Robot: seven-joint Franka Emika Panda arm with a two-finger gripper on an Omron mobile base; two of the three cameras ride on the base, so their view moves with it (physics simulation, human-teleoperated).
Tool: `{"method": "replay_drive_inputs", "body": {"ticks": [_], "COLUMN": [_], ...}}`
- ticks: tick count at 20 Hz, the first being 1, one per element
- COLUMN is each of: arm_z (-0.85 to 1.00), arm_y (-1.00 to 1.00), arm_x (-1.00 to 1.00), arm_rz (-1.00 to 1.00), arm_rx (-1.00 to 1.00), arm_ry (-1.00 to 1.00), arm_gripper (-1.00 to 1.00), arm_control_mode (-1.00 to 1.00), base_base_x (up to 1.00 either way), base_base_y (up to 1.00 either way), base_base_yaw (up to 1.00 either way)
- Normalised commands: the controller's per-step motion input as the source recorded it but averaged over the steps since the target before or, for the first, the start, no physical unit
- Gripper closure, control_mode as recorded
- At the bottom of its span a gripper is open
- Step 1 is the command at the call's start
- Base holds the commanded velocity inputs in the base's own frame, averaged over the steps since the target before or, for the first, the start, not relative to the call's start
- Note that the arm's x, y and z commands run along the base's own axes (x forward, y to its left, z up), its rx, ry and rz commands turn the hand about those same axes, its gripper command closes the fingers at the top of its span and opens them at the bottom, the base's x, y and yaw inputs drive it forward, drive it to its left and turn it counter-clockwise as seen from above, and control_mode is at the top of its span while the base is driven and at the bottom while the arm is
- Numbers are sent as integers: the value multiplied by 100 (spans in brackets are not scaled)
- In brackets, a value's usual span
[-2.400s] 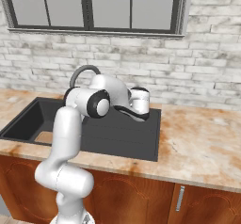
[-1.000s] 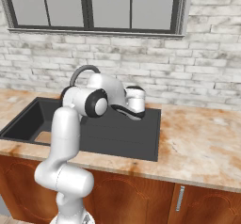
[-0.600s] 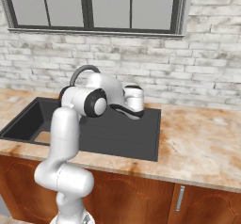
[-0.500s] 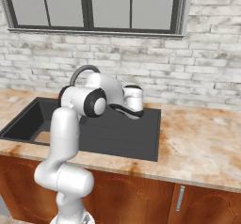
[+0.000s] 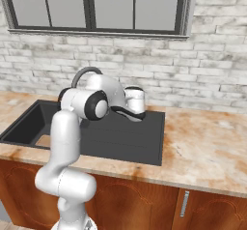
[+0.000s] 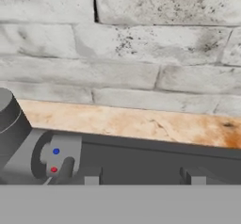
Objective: Turn on the sink faucet with hot water and rinse the cutting board for ten seconds, then turn off the faucet. Push the cutting board to reach the water if necessary.
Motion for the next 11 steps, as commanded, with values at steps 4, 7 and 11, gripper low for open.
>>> {"method": "replay_drive_inputs", "body": {"ticks": [4,7,11], "arm_z": [0,-3,-6], "arm_y": [44,45,43], "arm_x": [0,0,0], "arm_rz": [0,0,0], "arm_rx": [0,0,0], "arm_ry": [0,0,0], "arm_gripper": [-100,-100,-100], "arm_control_mode": [-100,-100,-100], "base_base_x": [0,0,0], "base_base_y": [0,0,0], "base_base_yaw": [0,0,0]}}
